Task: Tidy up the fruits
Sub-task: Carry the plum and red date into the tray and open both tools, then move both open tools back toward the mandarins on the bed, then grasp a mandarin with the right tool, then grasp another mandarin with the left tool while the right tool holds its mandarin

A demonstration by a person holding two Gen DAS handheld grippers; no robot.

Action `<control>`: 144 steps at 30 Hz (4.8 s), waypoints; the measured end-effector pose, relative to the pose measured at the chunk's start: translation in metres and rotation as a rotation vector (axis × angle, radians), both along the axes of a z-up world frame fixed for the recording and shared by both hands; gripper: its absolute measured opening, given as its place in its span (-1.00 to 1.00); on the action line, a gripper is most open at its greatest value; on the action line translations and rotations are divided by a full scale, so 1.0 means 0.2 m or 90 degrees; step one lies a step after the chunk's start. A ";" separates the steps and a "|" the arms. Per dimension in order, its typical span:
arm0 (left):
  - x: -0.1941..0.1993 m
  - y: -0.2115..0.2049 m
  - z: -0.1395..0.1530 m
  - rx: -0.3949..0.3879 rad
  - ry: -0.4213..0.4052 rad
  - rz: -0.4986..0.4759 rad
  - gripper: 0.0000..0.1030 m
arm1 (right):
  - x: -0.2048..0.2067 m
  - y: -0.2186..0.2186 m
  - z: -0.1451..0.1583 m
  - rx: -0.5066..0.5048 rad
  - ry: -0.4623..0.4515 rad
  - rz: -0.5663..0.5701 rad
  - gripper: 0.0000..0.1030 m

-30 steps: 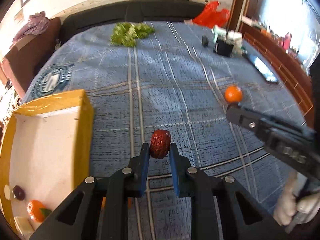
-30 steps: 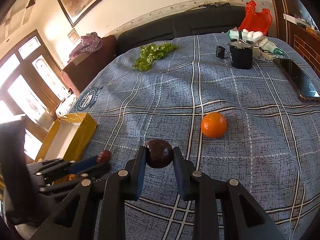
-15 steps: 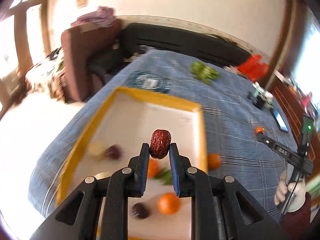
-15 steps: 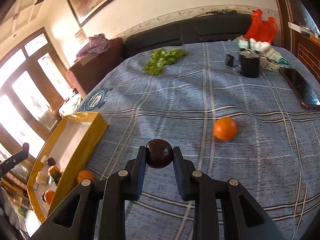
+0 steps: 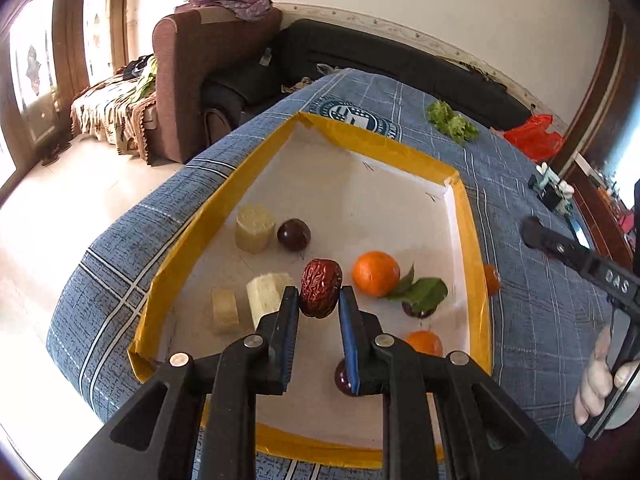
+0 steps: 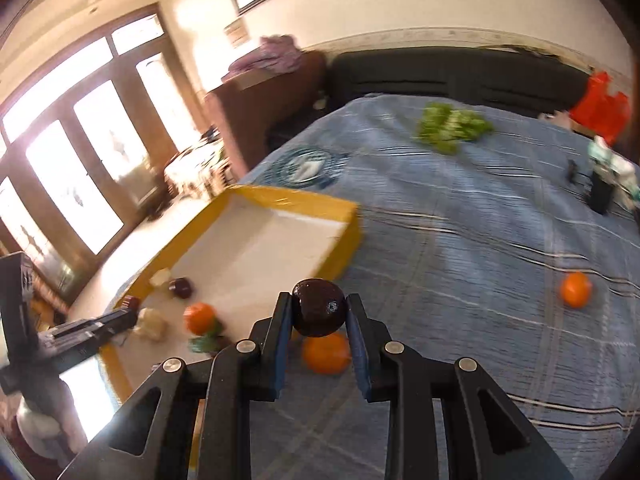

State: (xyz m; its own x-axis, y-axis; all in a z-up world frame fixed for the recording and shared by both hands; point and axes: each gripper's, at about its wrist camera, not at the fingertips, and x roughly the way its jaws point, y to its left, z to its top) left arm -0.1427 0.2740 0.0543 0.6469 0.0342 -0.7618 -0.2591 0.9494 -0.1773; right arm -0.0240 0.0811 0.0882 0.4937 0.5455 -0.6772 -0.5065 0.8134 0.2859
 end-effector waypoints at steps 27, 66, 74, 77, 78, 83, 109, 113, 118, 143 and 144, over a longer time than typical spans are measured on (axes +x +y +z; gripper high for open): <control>-0.04 0.06 -0.06 -0.046 -0.006 -0.010 0.16 | 0.11 0.44 -0.17 -0.053 0.063 0.058 -0.15; -0.02 -0.44 0.05 -0.012 -0.023 -0.139 0.59 | 0.03 -0.06 -0.29 -0.051 0.068 -0.003 0.02; -0.01 -0.47 0.03 -0.026 -0.023 -0.157 0.59 | 0.02 0.00 -0.32 -0.081 0.064 -0.001 -0.24; -0.02 -0.48 0.04 -0.035 -0.029 -0.164 0.59 | 0.01 -0.09 -0.29 -0.104 0.053 -0.034 -0.24; -0.01 -0.48 0.04 -0.040 -0.030 -0.167 0.59 | 0.01 -0.13 -0.29 -0.111 0.051 -0.045 -0.24; 0.00 -0.54 0.05 -0.043 -0.025 -0.184 0.59 | 0.02 -0.31 -0.28 -0.088 0.068 -0.067 -0.18; 0.18 -0.88 0.04 0.005 0.015 -0.261 0.17 | 0.48 -0.93 -0.34 -0.123 0.050 -0.336 -0.28; 0.26 -0.95 0.02 0.013 0.021 -0.268 0.24 | 0.34 -0.96 -0.31 -0.091 0.072 -0.319 -0.28; 0.43 -1.07 -0.07 0.035 0.044 -0.299 0.27 | 0.08 -0.90 -0.26 -0.058 0.055 -0.252 -0.26; 0.62 -1.18 -0.25 0.112 0.051 -0.263 -0.22 | -0.03 -0.68 -0.37 -0.175 0.010 -0.165 -0.24; 0.61 -1.18 -0.25 0.113 0.050 -0.265 -0.31 | -0.03 -0.68 -0.37 -0.176 0.010 -0.165 -0.24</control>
State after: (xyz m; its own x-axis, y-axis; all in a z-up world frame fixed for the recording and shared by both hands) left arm -0.0201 0.0379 0.0042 0.5740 -0.0821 -0.8147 0.1440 0.9896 0.0018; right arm -0.0304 -0.0549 0.0143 0.5798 0.2000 -0.7898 -0.2715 0.9614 0.0441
